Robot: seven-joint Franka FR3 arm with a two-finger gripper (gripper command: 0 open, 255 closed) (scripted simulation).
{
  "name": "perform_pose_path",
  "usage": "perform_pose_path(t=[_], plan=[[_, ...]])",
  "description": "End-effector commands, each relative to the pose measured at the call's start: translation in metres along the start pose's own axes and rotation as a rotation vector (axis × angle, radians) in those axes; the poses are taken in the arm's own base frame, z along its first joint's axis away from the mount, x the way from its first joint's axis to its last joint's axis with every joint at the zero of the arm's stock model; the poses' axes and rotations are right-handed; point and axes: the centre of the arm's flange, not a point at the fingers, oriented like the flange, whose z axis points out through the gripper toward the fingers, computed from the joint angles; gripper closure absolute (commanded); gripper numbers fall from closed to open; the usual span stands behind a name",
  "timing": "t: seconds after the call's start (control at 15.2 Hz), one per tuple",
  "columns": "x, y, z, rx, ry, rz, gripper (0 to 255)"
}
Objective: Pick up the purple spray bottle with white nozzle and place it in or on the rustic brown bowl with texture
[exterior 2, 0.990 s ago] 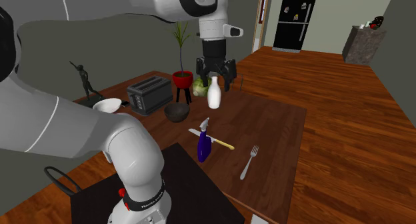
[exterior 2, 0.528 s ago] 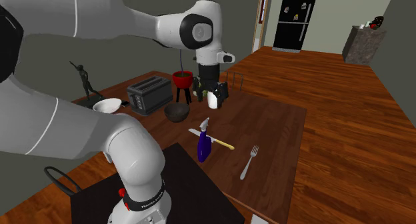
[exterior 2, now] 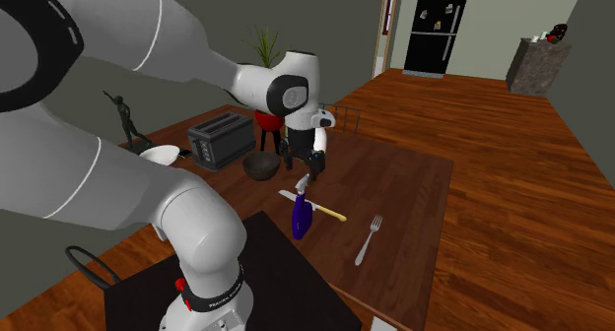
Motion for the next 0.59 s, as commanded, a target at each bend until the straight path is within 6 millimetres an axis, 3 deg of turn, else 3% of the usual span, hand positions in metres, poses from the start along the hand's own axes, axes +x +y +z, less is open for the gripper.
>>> perform_pose_path(t=[0.0,0.53], plan=[[0.004,-0.009,0.024,0.016,0.007,0.002,0],[0.004,-0.010,0.066,0.018,0.007,0.002,0]])
